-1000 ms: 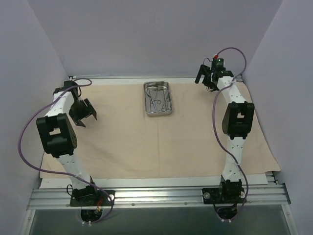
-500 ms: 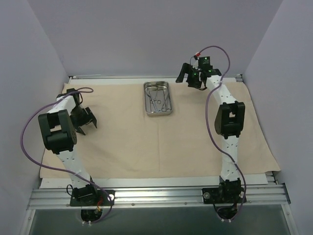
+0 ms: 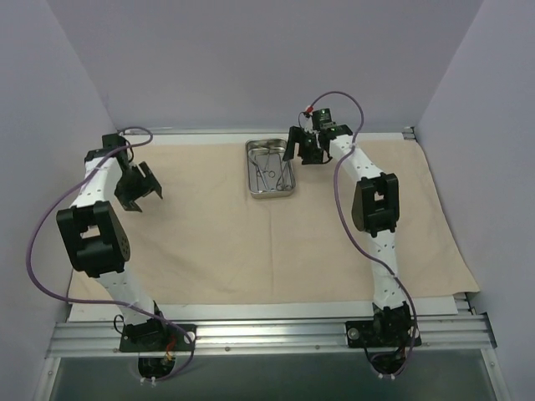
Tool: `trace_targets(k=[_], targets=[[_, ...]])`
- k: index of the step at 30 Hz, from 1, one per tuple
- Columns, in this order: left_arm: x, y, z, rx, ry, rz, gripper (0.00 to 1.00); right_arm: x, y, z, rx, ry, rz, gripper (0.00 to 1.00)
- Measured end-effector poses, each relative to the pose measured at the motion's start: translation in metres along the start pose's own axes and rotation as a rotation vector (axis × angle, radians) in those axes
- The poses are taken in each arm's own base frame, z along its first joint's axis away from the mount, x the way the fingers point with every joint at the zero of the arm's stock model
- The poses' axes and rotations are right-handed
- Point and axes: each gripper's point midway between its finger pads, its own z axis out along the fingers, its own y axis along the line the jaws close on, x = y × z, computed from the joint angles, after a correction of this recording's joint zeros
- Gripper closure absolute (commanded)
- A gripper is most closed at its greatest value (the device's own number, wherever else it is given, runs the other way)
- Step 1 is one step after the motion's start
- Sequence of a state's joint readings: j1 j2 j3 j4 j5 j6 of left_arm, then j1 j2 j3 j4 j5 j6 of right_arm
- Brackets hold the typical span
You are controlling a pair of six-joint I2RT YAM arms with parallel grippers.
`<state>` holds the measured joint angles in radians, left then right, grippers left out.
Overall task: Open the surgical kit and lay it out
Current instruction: Move the container to the center of the board.
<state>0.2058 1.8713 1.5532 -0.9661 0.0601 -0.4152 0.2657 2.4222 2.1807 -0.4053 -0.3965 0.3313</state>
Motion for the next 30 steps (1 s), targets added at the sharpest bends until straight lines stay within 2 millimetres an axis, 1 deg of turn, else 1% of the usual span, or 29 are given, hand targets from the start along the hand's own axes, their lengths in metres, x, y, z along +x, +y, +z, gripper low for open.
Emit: trace_targets(k=[4,5,6,10,12,15,16,17,18,22,24,30], targets=[[-0.001,-0.022,-0.012,0.043,-0.027,0.026,0.20,0.021,-0.007,0.019,0.053,0.052,-0.021,0.38],[0.001,-0.028,-0.013,0.053,-0.025,0.035,0.20,0.026,-0.006,0.022,0.060,0.064,-0.027,0.45],[0.004,-0.034,-0.014,0.061,-0.023,0.046,0.20,0.031,-0.005,0.025,0.064,0.073,-0.033,0.48],[0.017,-0.053,-0.017,0.086,-0.003,0.089,0.20,0.042,-0.002,0.033,0.074,0.097,-0.046,0.50],[0.024,-0.061,-0.019,0.098,0.005,0.105,0.20,0.046,0.000,0.036,0.076,0.105,-0.049,0.55],[0.027,-0.066,-0.024,0.111,0.002,0.113,0.20,0.046,-0.003,0.036,0.085,0.105,-0.048,0.60],[0.028,-0.067,-0.026,0.114,-0.001,0.114,0.20,0.046,-0.003,0.036,0.087,0.105,-0.048,0.64],[0.028,-0.068,-0.028,0.117,-0.005,0.114,0.20,0.046,-0.003,0.036,0.088,0.103,-0.049,0.72],[0.028,-0.068,-0.030,0.119,-0.008,0.113,0.20,0.046,-0.004,0.036,0.092,0.101,-0.049,0.75],[0.028,-0.069,-0.035,0.125,-0.016,0.114,0.21,0.043,-0.007,0.036,0.102,0.095,-0.039,0.81],[0.029,-0.071,-0.037,0.128,-0.017,0.116,0.21,0.042,-0.007,0.036,0.101,0.092,-0.035,1.00],[0.036,-0.082,-0.045,0.156,-0.022,0.140,0.21,0.040,-0.009,0.036,0.118,0.080,-0.033,1.00]])
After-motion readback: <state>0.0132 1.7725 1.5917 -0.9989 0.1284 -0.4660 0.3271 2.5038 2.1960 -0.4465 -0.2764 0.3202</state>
